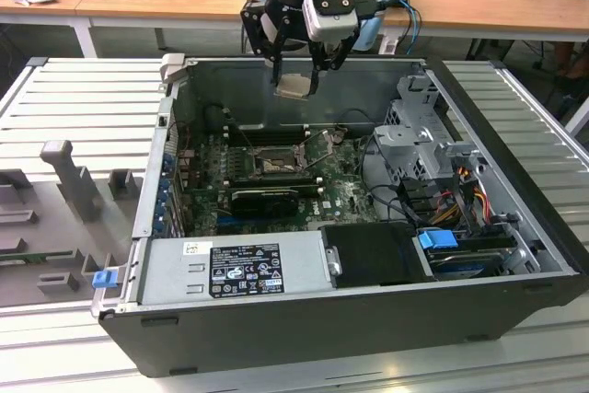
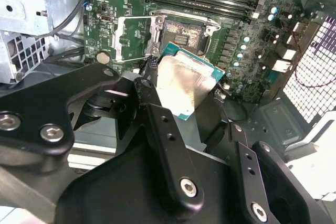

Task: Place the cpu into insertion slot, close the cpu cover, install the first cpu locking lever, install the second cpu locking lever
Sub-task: 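Place the cpu into insertion slot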

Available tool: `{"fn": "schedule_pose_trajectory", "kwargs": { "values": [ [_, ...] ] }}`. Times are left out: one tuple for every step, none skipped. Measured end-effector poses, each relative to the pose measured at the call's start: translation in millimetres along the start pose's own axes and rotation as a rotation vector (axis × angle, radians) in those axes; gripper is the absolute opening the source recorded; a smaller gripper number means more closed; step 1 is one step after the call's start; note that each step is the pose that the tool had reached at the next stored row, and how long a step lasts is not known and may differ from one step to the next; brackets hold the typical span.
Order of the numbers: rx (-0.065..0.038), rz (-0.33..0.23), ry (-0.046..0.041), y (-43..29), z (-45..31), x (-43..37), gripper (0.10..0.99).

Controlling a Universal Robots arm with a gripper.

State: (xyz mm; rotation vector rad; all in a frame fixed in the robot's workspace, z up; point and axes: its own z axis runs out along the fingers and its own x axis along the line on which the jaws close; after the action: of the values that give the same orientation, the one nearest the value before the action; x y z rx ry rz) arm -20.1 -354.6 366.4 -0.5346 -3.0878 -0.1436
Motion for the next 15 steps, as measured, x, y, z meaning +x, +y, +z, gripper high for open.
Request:
{"fn": "schedule_pose_trajectory", "kwargs": {
  "values": [
    [0.0, 0.006, -0.0006, 0.0, 0.0, 0.0, 0.529],
    [0.0, 0.011, -0.001, 0.0, 0.0, 0.0, 0.529],
    [0.0, 0.017, -0.0016, 0.0, 0.0, 0.0, 0.529],
    [0.0, 0.023, -0.002, 0.0, 0.0, 0.0, 0.529],
    [-0.001, 0.033, -0.003, 0.0, 0.0, 0.0, 0.529],
    [-0.001, 0.039, -0.0035, 0.0, 0.0, 0.0, 0.529],
    [-0.001, 0.044, -0.0039, 0.0, 0.0, 0.0, 0.529],
    [-0.001, 0.049, -0.0044, 0.0, 0.0, 0.0, 0.529],
    [-0.001, 0.053, -0.0048, 0.0, 0.0, 0.0, 0.529],
    [-0.001, 0.059, -0.0053, 0.0, 0.0, 0.0, 0.529],
    [-0.001, 0.063, -0.0057, 0.0, 0.0, 0.0, 0.529],
    [-0.001, 0.071, -0.0064, 0.0, 0.0, 0.0, 0.529],
    [-0.001, 0.076, -0.0068, 0.0, 0.0, 0.0, 0.529],
    [-0.002, 0.081, -0.0072, 0.0, 0.0, 0.0, 0.529],
    [-0.002, 0.086, -0.0077, 0.0, 0.0, 0.0, 0.529]
  ]
}}
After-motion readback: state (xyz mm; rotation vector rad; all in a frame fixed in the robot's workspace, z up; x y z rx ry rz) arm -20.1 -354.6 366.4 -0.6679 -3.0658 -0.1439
